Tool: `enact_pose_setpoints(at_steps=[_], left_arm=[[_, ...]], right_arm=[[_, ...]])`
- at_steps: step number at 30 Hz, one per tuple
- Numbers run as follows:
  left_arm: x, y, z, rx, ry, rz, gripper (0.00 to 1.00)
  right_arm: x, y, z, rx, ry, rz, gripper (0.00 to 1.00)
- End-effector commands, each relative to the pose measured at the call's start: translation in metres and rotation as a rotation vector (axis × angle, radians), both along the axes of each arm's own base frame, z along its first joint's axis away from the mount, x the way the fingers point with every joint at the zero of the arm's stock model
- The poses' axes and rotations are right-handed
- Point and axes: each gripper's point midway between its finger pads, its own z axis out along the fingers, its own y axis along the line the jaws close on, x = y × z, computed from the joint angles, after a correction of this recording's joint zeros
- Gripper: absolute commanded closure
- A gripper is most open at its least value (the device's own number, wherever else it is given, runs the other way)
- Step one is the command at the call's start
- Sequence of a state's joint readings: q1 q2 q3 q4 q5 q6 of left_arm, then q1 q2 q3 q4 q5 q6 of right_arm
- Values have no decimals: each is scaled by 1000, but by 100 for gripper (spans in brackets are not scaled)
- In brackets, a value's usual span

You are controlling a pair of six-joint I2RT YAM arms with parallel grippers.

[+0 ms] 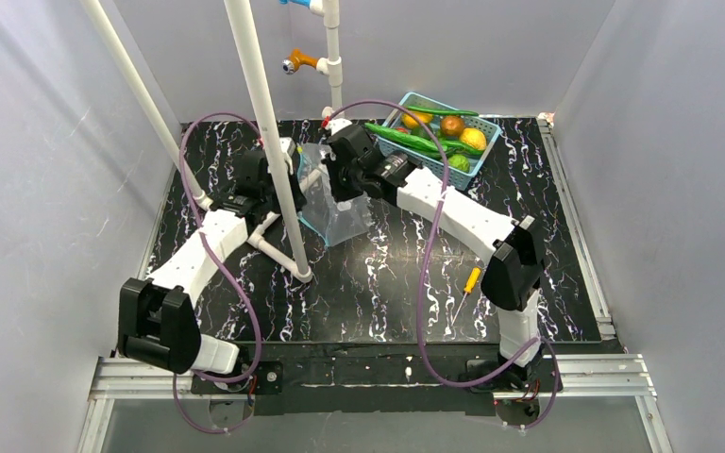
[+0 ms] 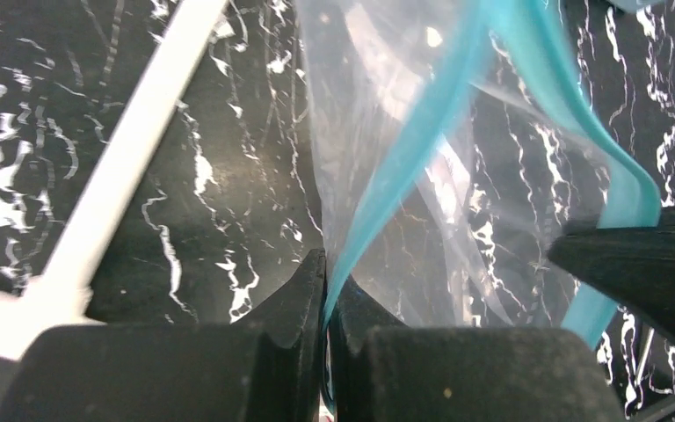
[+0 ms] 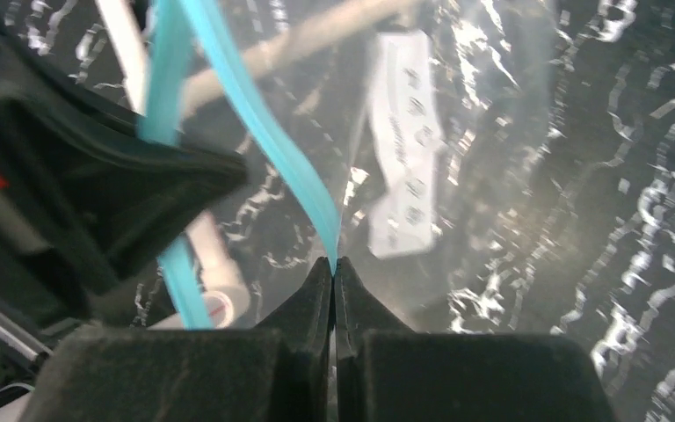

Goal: Place the food in the zip-top bag and seal the zipper
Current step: Open the zipper of the food storage bag.

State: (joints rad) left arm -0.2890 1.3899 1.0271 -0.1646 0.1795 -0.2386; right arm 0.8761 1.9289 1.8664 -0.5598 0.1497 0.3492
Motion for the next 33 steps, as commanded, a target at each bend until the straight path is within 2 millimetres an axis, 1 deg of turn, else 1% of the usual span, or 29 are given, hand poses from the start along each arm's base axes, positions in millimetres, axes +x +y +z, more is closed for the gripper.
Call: enact_pose_setpoints(at_steps=[1, 3, 6, 8, 10, 12, 14, 17, 20, 21, 24, 25, 26, 29, 31, 33], left_arm=[[-4, 22, 29, 64, 17, 80, 100], [-6, 20, 27, 69, 62, 57, 100], [-9, 9, 26, 23, 107, -1, 100], [-10, 2, 27, -14, 120, -32, 100], [-11, -3, 27, -34, 129, -55, 100], [-10, -7, 25, -62, 144, -72, 100], [-10, -13, 20, -103, 163, -88, 100], [-11, -28, 13, -171, 217, -130, 100], [-10, -33, 5, -194, 268, -131, 100], [-10, -34, 3, -196, 277, -127, 100], [-8, -34, 1, -203, 291, -111, 100], [-8, -33, 0, -201, 293, -108, 100], [-8, -33, 0, -198, 292, -107, 100], [-7, -31, 0, -189, 289, -97, 100], [-7, -31, -3, -187, 300, -92, 100], [-8, -32, -6, -188, 311, -94, 100]], right_arm=[[2, -62, 7, -256, 15, -101, 99], [6, -70, 13, -300, -6, -115, 99], [12, -82, 16, -356, -42, -129, 99], [16, -84, 14, -356, -50, -113, 99], [16, -76, 9, -298, -18, -56, 98], [10, -61, 4, -204, 36, 15, 94], [1, -47, 2, -140, 77, 67, 87], [-8, -31, 3, -50, 107, 118, 78], [-11, -24, 10, -12, 112, 138, 69], [-13, -23, 14, -2, 113, 148, 66], [-20, -21, 25, 33, 104, 186, 53], [-22, -21, 30, 43, 98, 196, 50], [-27, -22, 38, 62, 84, 217, 45], [-41, -23, 59, 119, 53, 273, 37], [-50, -28, 76, 155, 16, 291, 31], [-55, -36, 94, 180, -27, 285, 28]])
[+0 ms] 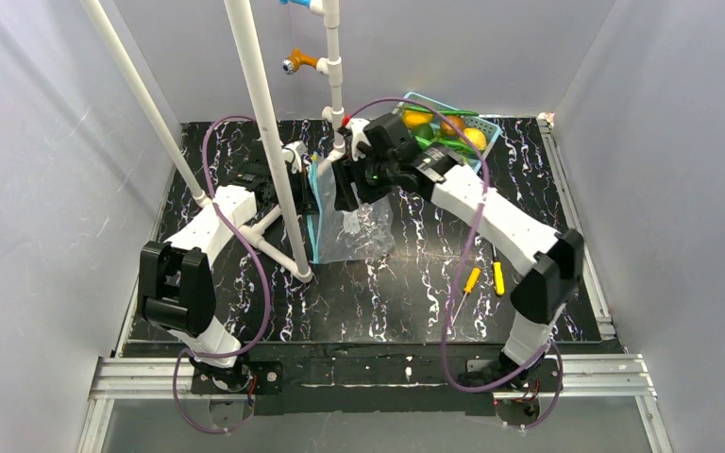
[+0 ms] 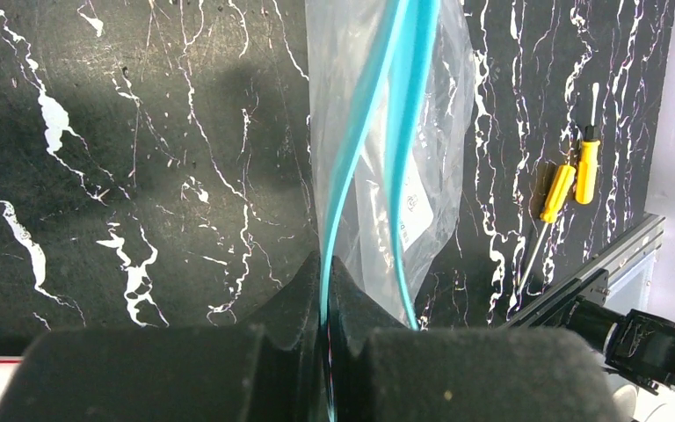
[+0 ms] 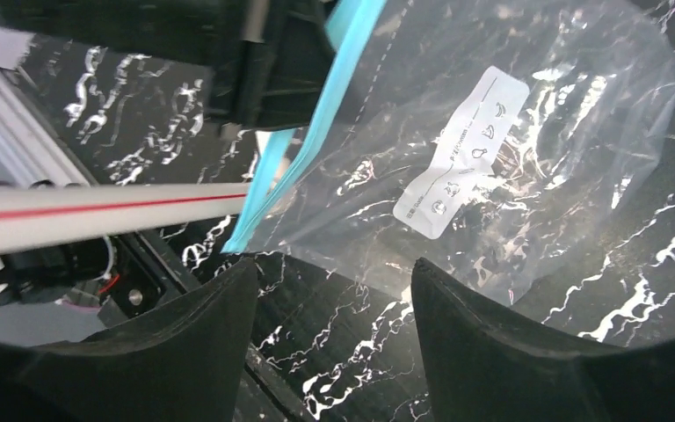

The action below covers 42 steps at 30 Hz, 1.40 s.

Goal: Place the food in the zip-top bag and seal the zipper
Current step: Open the zipper of the food storage bag, then pick up the fake fruit from the bin.

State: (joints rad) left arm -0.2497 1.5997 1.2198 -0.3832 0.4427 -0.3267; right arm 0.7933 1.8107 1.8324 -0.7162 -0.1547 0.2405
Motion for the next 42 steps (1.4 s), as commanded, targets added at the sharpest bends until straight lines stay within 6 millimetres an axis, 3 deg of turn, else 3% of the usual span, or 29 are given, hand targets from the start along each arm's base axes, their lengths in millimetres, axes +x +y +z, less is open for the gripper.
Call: enact_pose_setpoints(at_steps=[1, 4, 9, 17, 23, 31, 38, 42], left_arm=[[2, -2, 13, -22, -3, -2, 100], [1, -2, 10, -18, 8, -2, 100], [1, -1, 10, -14, 6, -1, 100], [0, -2, 9, -1, 4, -4, 100], [0, -2, 9, -3, 4, -6, 100], [1, -6, 9, -26, 21, -15, 100], [0, -8, 10, -35, 20, -15, 100], [0, -8, 10, -39, 20, -15, 100]], right_arm=[[-13, -8, 78, 168, -164, 32, 26], [-1, -33, 91, 158, -200, -53, 22], [51, -84, 88, 137, -262, -251, 21], [162, -176, 44, 44, -245, -539, 20], [229, -227, 15, 8, -226, -671, 16], [287, -275, -16, -6, -202, -810, 15], [328, -282, -21, 18, -270, -828, 13], [343, -280, -33, 31, -286, -836, 10]])
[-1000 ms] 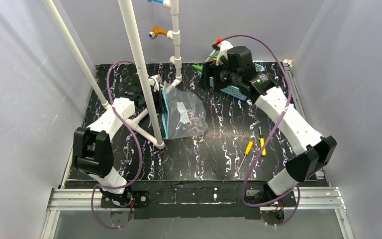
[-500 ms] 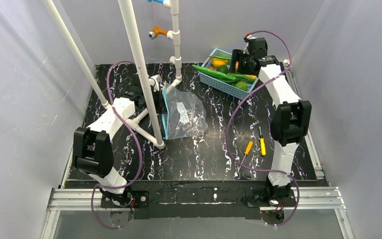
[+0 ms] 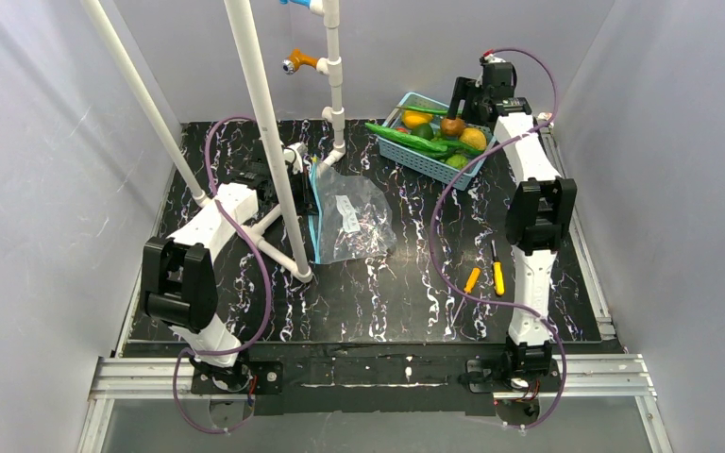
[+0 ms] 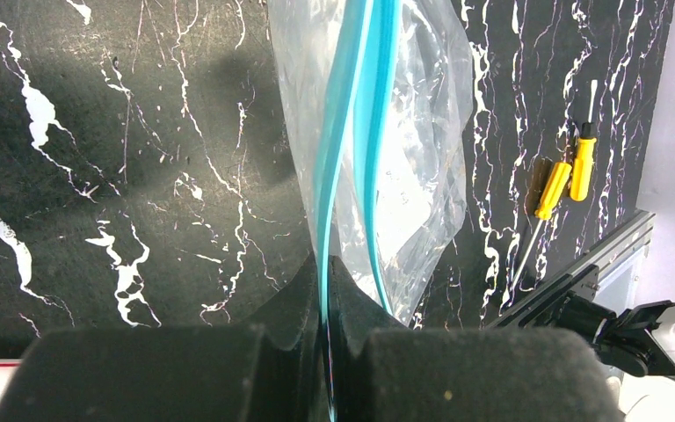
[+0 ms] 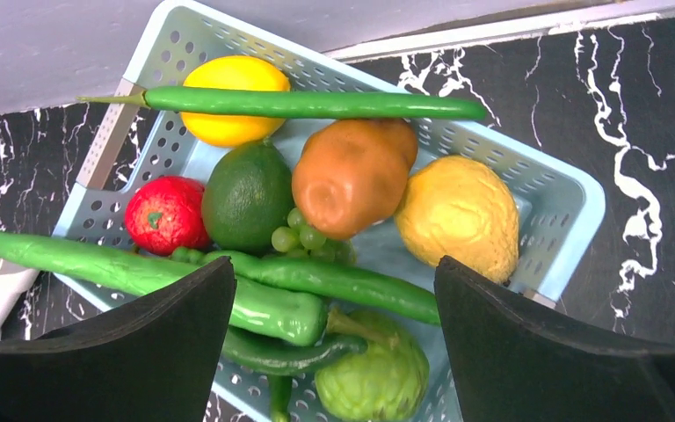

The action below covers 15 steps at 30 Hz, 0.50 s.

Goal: Place the food in the zip-top bag and seal the zipper
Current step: Pick up the fake fruit from the bin.

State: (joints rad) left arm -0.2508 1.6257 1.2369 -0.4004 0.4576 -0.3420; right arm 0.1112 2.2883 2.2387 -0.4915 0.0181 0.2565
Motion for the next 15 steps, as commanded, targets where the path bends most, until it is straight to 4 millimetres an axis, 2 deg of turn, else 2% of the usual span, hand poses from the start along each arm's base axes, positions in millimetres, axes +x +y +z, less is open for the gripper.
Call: enact_pose_setpoints(at_steps=[1, 7, 15], left_arm=[[1, -4, 12, -24, -16, -14, 100], [1, -5, 12, -25, -15, -18, 100], [1, -6, 10, -26, -7, -21, 100]], right_arm=[[28, 4, 17, 10, -117, -15, 9], [48, 0, -7, 8, -118, -65, 2], [63, 8, -26, -75, -139, -124, 4]])
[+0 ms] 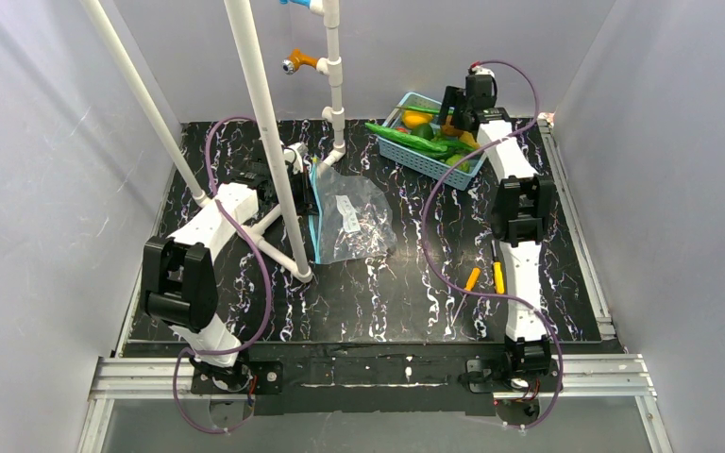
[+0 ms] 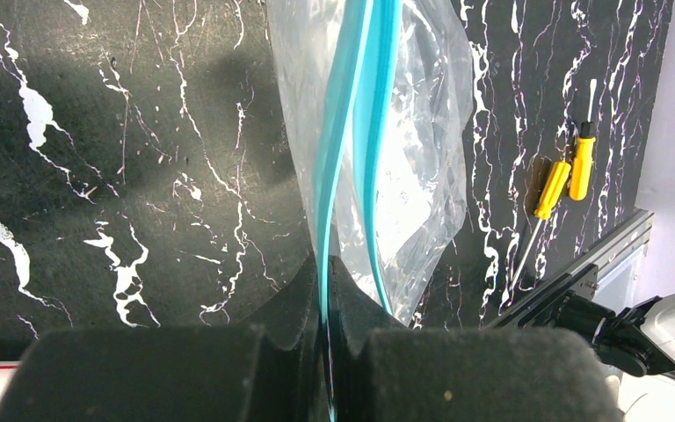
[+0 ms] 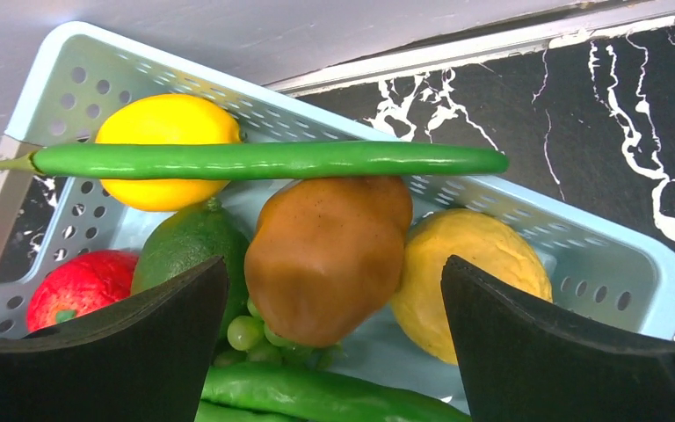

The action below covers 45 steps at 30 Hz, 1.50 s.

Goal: Place the food in the zip-top bag and seal the zipper
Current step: Pick up the fake fruit from the bin.

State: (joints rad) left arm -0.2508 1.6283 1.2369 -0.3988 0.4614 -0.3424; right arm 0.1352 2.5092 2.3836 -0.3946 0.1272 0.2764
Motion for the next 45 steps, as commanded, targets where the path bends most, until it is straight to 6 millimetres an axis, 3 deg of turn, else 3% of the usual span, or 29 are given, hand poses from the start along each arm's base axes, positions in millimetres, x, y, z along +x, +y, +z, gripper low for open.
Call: enact_pose_setpoints(at_steps=[1, 4, 9, 13, 16, 21, 25, 28, 33, 35, 38, 41, 45], left_arm=[[1, -4, 10, -22, -11, -18, 100], [1, -4, 9, -19, -7, -19, 100], [1, -6, 8, -25, -1, -22, 100], [1, -5, 6, -21, 4, -21, 100], [1, -4, 4, -16, 5, -20, 100], [1, -5, 3, -19, 12, -24, 100], [1, -5, 3, -18, 12, -24, 100], [1, -5, 4, -17, 10, -22, 100], [2, -5, 4, -16, 10, -19, 100], [1, -5, 4, -20, 10, -21, 100], [1, -7, 6, -34, 10, -29, 100], [-1, -12, 6, -59, 27, -44, 100], [-2, -16, 7, -85, 37, -55, 100]], right_arm=[[17, 3, 30, -45, -110, -67, 6], [19, -5, 22, -82, -111, -107, 10], [23, -2, 7, -99, -98, -85, 10], [26, 0, 4, -106, -106, -70, 16], [26, -2, 4, -114, -102, -80, 25], [23, -1, 5, -124, -94, -60, 47], [9, 4, 24, -111, -96, -31, 67], [-4, 8, 58, -92, -126, -16, 76], [-29, 9, 109, -75, -157, -1, 83], [-39, 10, 124, -66, -166, 10, 83], [-60, 15, 138, -42, -134, 43, 92], [-95, 40, 139, 63, -55, 148, 97], [-160, 101, 152, 284, -6, 401, 98]])
